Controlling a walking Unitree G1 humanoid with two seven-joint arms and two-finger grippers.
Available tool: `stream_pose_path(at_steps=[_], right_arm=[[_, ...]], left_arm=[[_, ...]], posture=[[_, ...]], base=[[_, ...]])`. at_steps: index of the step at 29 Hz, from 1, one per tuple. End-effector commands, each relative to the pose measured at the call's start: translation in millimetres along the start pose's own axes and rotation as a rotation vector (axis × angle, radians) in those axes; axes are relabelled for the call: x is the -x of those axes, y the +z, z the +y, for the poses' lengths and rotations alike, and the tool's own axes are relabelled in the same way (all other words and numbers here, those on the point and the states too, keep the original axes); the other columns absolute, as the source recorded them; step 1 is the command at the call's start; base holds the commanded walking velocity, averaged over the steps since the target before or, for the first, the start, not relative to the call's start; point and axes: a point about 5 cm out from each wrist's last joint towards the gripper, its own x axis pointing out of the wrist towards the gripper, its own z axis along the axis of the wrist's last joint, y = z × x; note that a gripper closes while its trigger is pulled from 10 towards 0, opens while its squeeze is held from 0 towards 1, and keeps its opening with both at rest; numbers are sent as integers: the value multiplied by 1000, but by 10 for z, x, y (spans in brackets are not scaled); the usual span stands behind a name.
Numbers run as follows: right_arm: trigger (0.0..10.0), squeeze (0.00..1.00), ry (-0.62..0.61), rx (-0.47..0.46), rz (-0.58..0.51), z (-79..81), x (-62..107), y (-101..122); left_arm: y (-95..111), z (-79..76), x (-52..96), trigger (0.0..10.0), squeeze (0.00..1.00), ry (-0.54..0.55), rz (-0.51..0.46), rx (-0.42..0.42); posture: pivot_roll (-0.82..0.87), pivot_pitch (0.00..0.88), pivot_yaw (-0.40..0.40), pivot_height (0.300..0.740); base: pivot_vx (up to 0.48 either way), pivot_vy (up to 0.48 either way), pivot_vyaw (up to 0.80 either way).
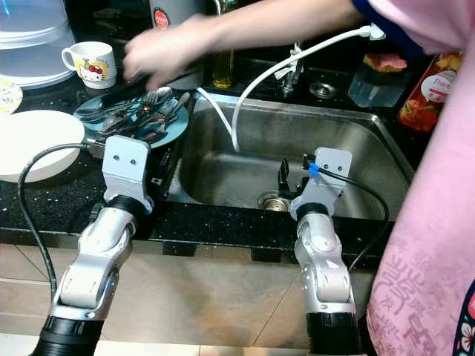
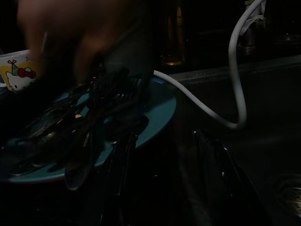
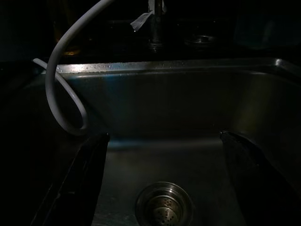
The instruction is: Kitchen organization
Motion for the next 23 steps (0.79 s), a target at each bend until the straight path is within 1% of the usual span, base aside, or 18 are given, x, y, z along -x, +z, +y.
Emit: stream_pose_path(at_steps=[1,23], right_arm=[[10000,0,-19,2,20,-35,15,-43],[10000,0,-18,2,21,-31,12,-44]], left_arm=[[-184,-83,38,10000,0,-27,90,10],[-187,-85,36,10000,0,-25,91,10]], posture=[[232,43,-93,740],[233,41,-94,740]], base=[[0,0,0],[0,0,0]])
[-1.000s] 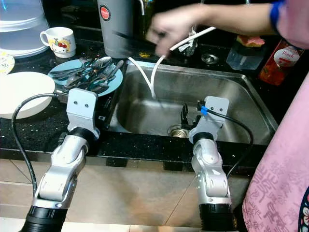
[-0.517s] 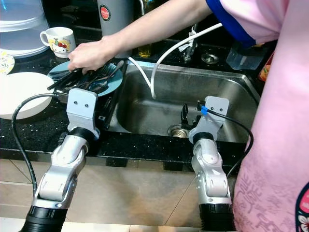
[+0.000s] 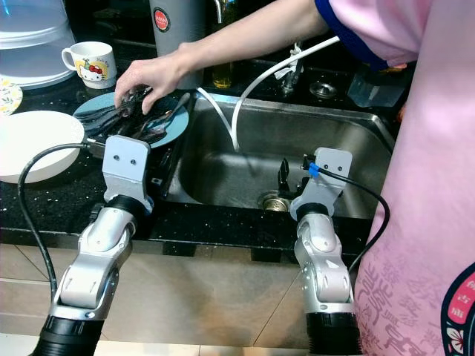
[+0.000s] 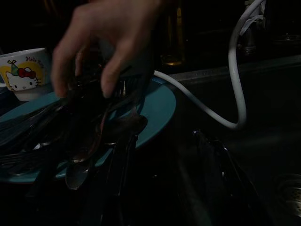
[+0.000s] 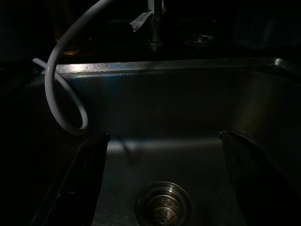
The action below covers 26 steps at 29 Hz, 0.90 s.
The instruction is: Kitchen organization
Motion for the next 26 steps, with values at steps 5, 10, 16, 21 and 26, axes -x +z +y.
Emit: stream_pose_path(at_steps=[5,10,16,21,26], right_arm=[[10000,0,-16,3,22,-36,13,-46],[10000,0,-16,3,21,-35,8,-42],[10000,0,-15,2,20,-31,9,-42],[10000,0,-11,-8,0,-10,-3,31],[10000,0,-7,-27,-45,10,-44,170]], left_arm=[[-187,-91,37,10000,0,-25,91,11],[-191,-91,40,10000,0,-25,93,11],[-191,-87,38,10000,0,-23,93,9],[-135,-76,16,10000,0,-16,80,-19],[64,-52,-67,10000,0,0,11,-76]], posture=[[234,41,-97,740],[233,42,-95,740],[234,41,-97,740],[236,43,-96,740],[241,40,-95,740]], base=[[0,0,0],[0,0,0],[0,0,0],[0,0,0],[0,0,0]])
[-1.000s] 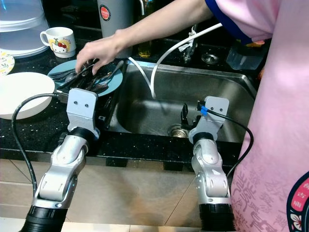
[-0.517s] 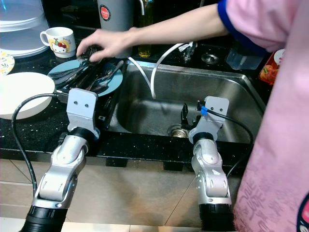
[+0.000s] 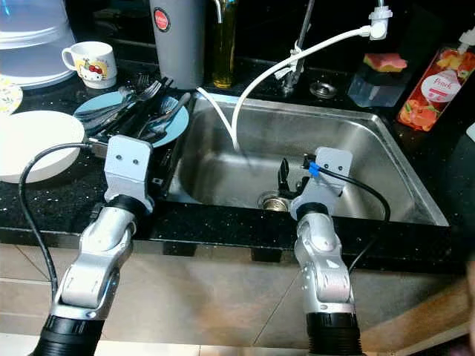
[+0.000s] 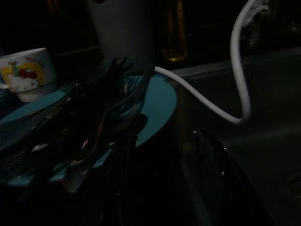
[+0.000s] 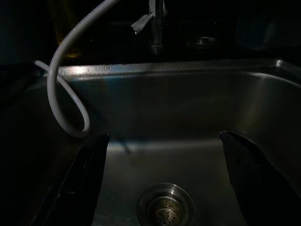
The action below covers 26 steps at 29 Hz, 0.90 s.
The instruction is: Kitchen organization
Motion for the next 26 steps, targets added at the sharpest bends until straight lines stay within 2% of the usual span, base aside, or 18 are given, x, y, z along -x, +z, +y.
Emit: stream_pose_path(at_steps=[1,9,16,21,23,26], right_arm=[[10000,0,-13,-18,-32,-15,-18,104],[10000,0,29,-40,-113,96,-86,367],[10000,0,143,15,-181,304,-94,543],[10000,0,149,6,-185,328,-106,561],[10000,0,149,4,-186,331,-107,567],[10000,0,149,4,-186,332,-107,569]], left_arm=[[63,-33,-37,10000,0,-7,-9,-15],[357,144,-238,10000,0,70,-43,15],[381,383,-459,10000,0,138,115,36],[380,482,-574,10000,0,118,188,23],[353,524,-622,10000,0,109,246,53],[350,542,-643,10000,0,106,261,63]], posture=[[241,40,-94,740],[247,30,-86,740],[254,13,-84,740],[254,5,-81,740],[253,3,-81,740],[252,1,-82,740]], base=[[0,0,0],[0,0,0],[0,0,0],[0,0,0],[0,0,0],[0,0,0]])
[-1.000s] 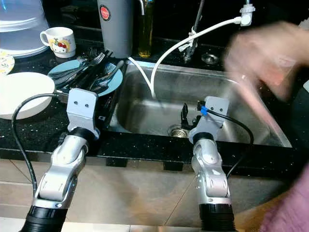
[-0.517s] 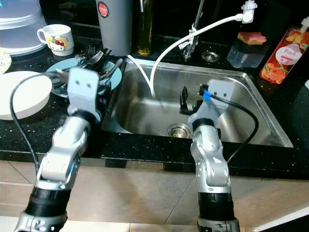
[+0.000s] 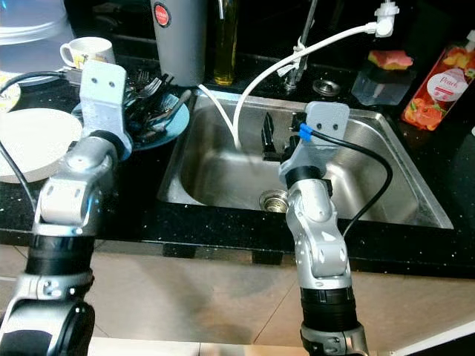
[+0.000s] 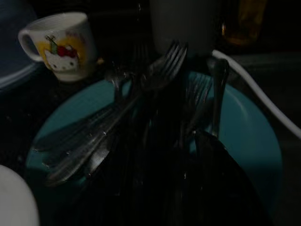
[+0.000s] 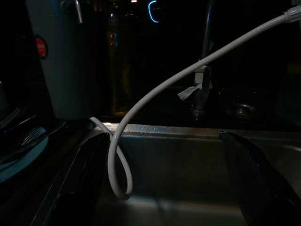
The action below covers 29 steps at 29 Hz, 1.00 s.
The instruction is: Kitchen organization
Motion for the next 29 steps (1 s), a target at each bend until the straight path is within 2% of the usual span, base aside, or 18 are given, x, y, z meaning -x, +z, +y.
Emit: stream_pose_path(at_steps=[1,4,8,11,16,22,23,25,26,27,28,29], right_arm=[[10000,0,5,1,0,6,-6,23],[10000,0,7,0,0,15,-4,24],[10000,0,11,-5,-3,31,-8,31],[10000,0,11,-5,-2,35,-8,31],[10000,0,6,-6,3,29,8,23],[10000,0,3,-9,6,32,12,17],[10000,0,4,-10,7,34,12,15],[10000,0,6,-11,7,39,9,17],[10000,0,6,-11,6,39,8,18],[10000,0,6,-12,6,40,7,19],[10000,0,6,-12,6,40,7,19],[10000,0,5,-12,6,40,8,19]], left_arm=[[-18,-8,-51,10000,0,-38,48,0],[-52,-17,-107,10000,0,-55,94,8],[-96,-31,-161,10000,0,-39,152,94],[-93,-33,-176,10000,0,-34,163,104],[-156,104,-218,10000,0,82,196,74],[-193,119,-225,10000,0,103,213,79],[-201,114,-221,8510,0,102,217,84],[-213,113,-220,3882,0,110,223,103],[-210,116,-222,2392,0,113,221,109],[-208,117,-223,1176,0,115,220,113],[-202,118,-225,1176,0,116,217,115],[-194,117,-226,0,0,115,213,116]], posture=[[251,0,-81,740],[250,0,-80,740],[248,0,-79,740],[247,0,-79,740],[243,5,-76,740],[243,11,-77,740],[243,11,-77,740],[244,16,-80,740],[244,16,-80,740],[244,16,-80,740],[244,16,-80,740],[244,16,-80,740]], base=[[0,0,0],[0,0,0],[0,0,0],[0,0,0],[0,0,0],[0,0,0],[0,0,0],[0,0,0],[0,0,0],[0,0,0],[0,0,0],[0,0,0]])
